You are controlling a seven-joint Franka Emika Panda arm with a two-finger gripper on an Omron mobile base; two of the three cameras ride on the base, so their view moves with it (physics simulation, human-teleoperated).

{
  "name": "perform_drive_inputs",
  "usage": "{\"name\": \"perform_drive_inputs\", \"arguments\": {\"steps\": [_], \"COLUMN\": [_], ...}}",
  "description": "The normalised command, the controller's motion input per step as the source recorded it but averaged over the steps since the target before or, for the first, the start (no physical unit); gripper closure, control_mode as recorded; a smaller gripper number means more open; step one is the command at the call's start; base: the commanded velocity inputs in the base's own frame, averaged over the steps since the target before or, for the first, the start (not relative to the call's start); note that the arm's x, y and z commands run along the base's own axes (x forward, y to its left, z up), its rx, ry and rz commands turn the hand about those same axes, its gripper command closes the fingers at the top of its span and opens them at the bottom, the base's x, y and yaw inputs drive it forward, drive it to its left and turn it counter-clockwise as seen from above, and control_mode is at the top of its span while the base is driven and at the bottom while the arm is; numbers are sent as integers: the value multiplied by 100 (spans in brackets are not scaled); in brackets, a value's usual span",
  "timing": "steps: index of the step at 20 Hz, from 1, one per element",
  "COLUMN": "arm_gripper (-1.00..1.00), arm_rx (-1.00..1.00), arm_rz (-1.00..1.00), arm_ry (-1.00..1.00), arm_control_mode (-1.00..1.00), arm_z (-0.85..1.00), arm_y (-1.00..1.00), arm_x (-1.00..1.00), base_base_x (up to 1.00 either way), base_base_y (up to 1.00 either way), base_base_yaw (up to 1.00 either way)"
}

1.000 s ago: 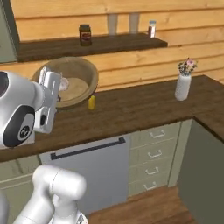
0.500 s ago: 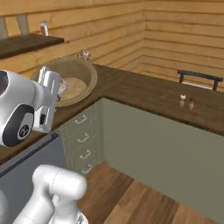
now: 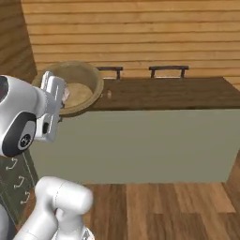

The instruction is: Pick the garlic from the sink and place it in the bowl. Then pick the bowl and place it in the microwave. Then close the microwave door and press the start button.

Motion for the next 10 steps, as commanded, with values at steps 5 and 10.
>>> {"name": "perform_drive_inputs", "arguments": {"steps": [5, 10], "arm_gripper": [100, 100], "arm_rx": [0, 0], "arm_rz": [0, 0], "arm_ry": [0, 0], "arm_control_mode": [100, 100], "arm_z": [0, 0], "arm_y": [0, 0], "arm_x": [0, 0], "base_base_x": [0, 3], "base_base_y": [-31, -35], "base_base_yaw": [-86, -81]}}
